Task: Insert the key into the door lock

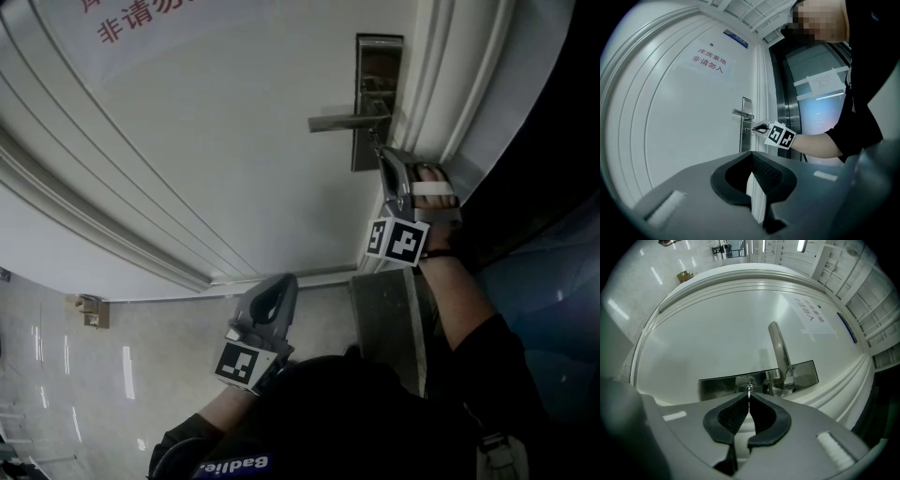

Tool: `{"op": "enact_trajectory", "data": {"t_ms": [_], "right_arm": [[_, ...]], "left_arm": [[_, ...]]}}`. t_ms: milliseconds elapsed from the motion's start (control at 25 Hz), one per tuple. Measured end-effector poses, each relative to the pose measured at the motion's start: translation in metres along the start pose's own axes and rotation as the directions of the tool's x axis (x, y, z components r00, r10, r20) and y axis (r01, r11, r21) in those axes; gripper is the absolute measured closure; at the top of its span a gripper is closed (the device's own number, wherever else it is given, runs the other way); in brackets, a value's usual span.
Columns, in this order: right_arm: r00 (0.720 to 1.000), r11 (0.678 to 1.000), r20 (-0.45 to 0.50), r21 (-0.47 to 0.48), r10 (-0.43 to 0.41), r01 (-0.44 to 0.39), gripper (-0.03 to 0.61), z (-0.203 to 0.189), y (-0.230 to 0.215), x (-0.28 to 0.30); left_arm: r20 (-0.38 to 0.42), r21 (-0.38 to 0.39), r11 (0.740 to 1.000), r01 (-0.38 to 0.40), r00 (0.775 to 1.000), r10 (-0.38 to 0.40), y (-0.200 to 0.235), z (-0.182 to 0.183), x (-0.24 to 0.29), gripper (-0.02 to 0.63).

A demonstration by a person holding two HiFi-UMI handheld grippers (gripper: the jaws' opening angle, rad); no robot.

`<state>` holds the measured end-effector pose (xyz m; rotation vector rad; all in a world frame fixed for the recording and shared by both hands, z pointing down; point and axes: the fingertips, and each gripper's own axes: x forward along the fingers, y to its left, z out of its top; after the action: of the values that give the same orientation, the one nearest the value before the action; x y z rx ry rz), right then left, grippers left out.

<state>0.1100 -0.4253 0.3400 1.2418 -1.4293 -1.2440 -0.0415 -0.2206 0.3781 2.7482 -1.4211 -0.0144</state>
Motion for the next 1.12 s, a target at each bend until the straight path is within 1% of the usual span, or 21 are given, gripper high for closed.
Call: {"op": "enact_trajectory", "data": {"t_ms": [120,280,520,1120], "right_arm": [[1.0,1.0,-0.015,-0.002,-0.005,0.005,0.565,0.002,0.0,0.001],[0.999,0.999,-0.035,-0.031,-0.013,0.012,0.565,0.003,0.0,0.003],[0.999,0.999,-0.043,-0.051,-0.009,0.007,0.565,0.004,0.0,0.012],[0.999,0.999,-0.047,-0.05,-0.021,0.018,0.565,0.003,0.001,0.029]], "left_arm": [[-0.005,-0.008,1.0,0.003,1.0,-0.003,-0.001,-0.003,0.0,0.598],[-0.008,-0.011,1.0,0.013,1.0,-0.013,-0.003,-0.005,0.001,0.598],[-0.008,-0.029,0.999,0.014,1.0,-0.014,-0.002,-0.007,0.0,0.598],[-0.02,-0.039,0.999,-0.001,1.0,0.0,0.007,-0.016,0.001,0.598]]}}
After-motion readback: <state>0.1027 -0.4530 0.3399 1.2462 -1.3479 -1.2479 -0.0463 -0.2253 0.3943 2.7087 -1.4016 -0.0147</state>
